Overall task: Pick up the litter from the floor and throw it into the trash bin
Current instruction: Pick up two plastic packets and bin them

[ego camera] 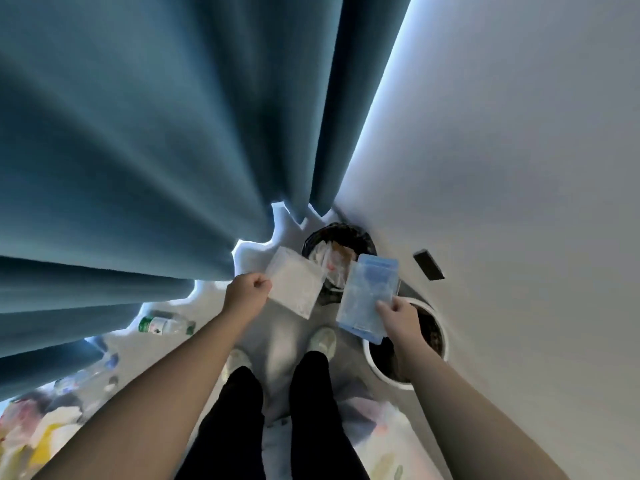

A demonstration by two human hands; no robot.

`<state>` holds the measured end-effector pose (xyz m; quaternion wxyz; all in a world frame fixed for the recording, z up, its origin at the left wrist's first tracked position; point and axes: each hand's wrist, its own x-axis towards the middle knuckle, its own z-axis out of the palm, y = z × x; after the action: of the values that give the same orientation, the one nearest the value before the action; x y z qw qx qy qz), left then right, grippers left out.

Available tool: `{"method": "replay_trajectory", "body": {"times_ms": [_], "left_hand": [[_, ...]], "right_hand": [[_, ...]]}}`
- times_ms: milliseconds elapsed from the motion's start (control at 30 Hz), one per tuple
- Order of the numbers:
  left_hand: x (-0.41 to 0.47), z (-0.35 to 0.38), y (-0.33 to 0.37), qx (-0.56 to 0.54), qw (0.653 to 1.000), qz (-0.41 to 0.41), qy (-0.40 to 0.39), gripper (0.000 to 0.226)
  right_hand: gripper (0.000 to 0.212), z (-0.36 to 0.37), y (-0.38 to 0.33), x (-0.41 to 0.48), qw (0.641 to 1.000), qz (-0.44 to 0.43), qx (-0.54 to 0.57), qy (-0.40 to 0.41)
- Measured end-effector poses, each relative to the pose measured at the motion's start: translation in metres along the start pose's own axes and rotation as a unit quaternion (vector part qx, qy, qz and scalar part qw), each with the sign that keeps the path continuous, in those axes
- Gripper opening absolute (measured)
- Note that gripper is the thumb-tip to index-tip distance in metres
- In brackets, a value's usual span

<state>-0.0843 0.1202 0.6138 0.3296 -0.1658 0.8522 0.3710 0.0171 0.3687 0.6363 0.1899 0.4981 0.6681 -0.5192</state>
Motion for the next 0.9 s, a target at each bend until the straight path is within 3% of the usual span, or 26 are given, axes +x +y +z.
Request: {"method": "replay_trajectory", "body": {"times_ms": [233, 567, 667, 800, 900], "left_hand": [[0.135, 0.122, 0.0, 0.084, 0.996, -0.034, -0.016, 0.028], [0.303, 0.268, -0.036, 0.167, 0.982, 0.039, -0.075, 0.022], [0.318, 0.275, -0.046, 0.238, 0.967, 0.076, -0.056, 0.016], [0.321, 0.246, -0.061, 0.334, 0.917, 0.213, 0.048, 0.033], [0.333, 0.226, -0.074, 0.342, 0.913, 0.222, 0.0, 0.043]], "right_hand": [[0.01, 0.013, 0.031, 0.162, 1.0, -0.005, -0.018, -0.005], [0.016, 0.072, 0.102, 0.324, 0.999, -0.027, -0.022, -0.021], [0.014, 0.087, 0.112, 0.347, 0.998, -0.026, -0.054, -0.03], [0.018, 0.109, 0.103, 0.366, 0.996, -0.007, -0.082, -0.037], [0.019, 0.129, 0.094, 0.391, 0.993, -0.006, -0.117, -0.012]]}}
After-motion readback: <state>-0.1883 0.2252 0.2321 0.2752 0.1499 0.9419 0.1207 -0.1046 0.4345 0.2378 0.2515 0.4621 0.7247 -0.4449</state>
